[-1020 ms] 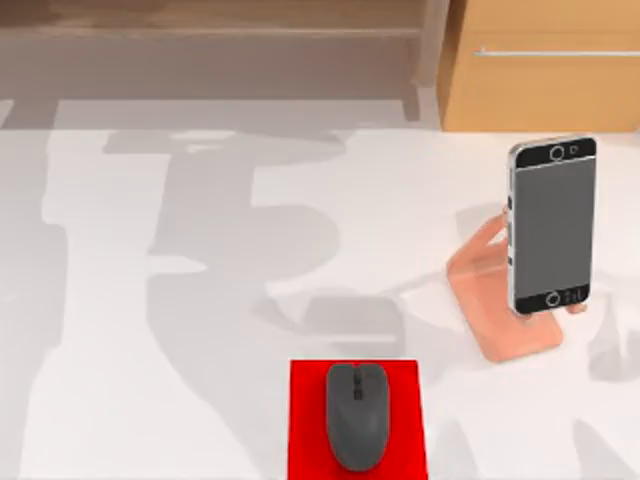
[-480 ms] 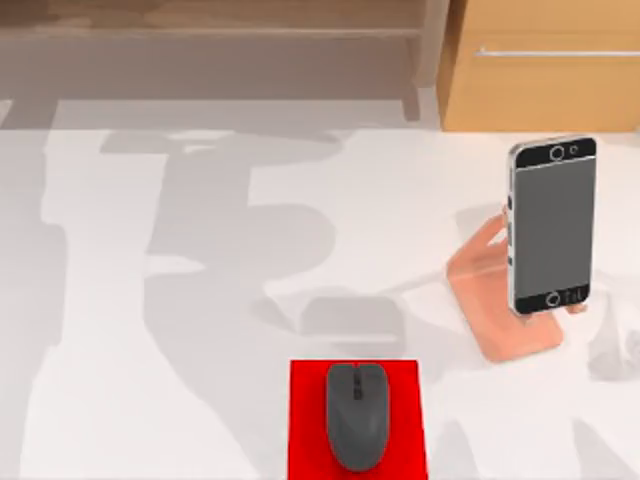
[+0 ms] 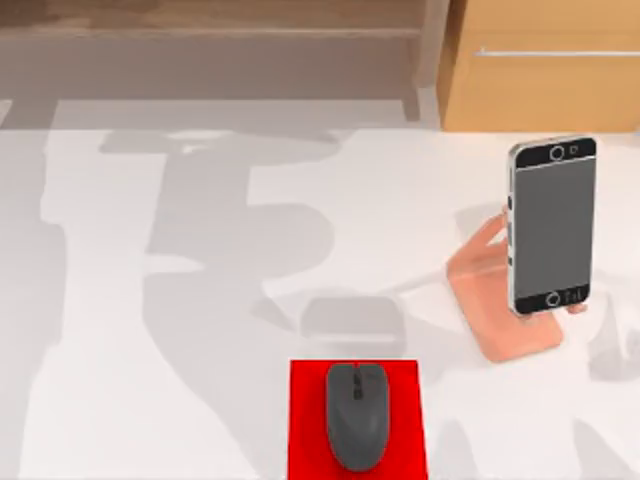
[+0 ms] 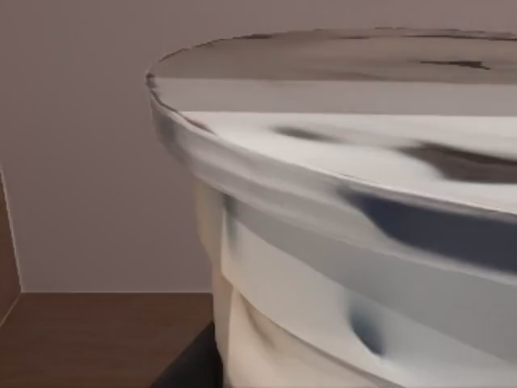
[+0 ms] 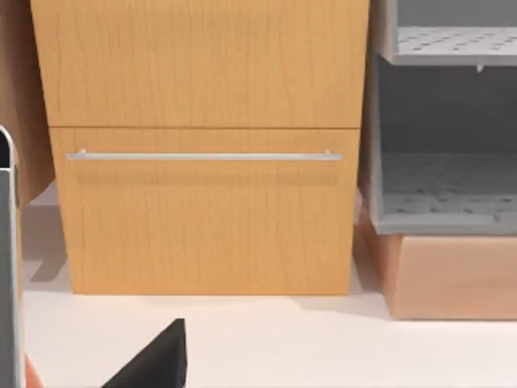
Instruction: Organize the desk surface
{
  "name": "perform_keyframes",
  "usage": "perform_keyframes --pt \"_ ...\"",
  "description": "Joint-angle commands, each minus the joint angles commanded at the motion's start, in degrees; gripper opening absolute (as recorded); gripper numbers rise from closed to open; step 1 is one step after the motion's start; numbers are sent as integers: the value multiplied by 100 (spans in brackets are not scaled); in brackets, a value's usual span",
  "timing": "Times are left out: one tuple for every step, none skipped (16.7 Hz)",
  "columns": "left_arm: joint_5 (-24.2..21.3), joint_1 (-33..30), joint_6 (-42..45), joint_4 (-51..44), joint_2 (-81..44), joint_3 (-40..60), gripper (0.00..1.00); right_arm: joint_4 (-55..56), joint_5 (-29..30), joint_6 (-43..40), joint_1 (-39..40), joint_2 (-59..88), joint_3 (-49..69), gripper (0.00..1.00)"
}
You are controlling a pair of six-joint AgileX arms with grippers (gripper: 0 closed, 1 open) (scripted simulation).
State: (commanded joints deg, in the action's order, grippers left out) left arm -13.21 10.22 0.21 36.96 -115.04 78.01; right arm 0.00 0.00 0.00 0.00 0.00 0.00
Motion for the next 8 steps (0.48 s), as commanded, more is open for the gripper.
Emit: perform_keyframes --pt "0 0 0 0 0 0 0 0 0 0 0 0 0 100" --pt "0 0 0 0 0 0 0 0 0 0 0 0 0 100" --pt "0 0 0 0 0 0 8 0 0 0 0 0 0 100" --pt "0 0 0 0 0 0 15 0 0 0 0 0 0 100" --pt "0 0 0 0 0 0 23 0 0 0 0 0 0 100" --pt "0 0 0 0 0 0 30 0 0 0 0 0 0 100" --pt "0 0 0 0 0 0 38 0 0 0 0 0 0 100" --pt "0 0 0 0 0 0 45 0 0 0 0 0 0 100"
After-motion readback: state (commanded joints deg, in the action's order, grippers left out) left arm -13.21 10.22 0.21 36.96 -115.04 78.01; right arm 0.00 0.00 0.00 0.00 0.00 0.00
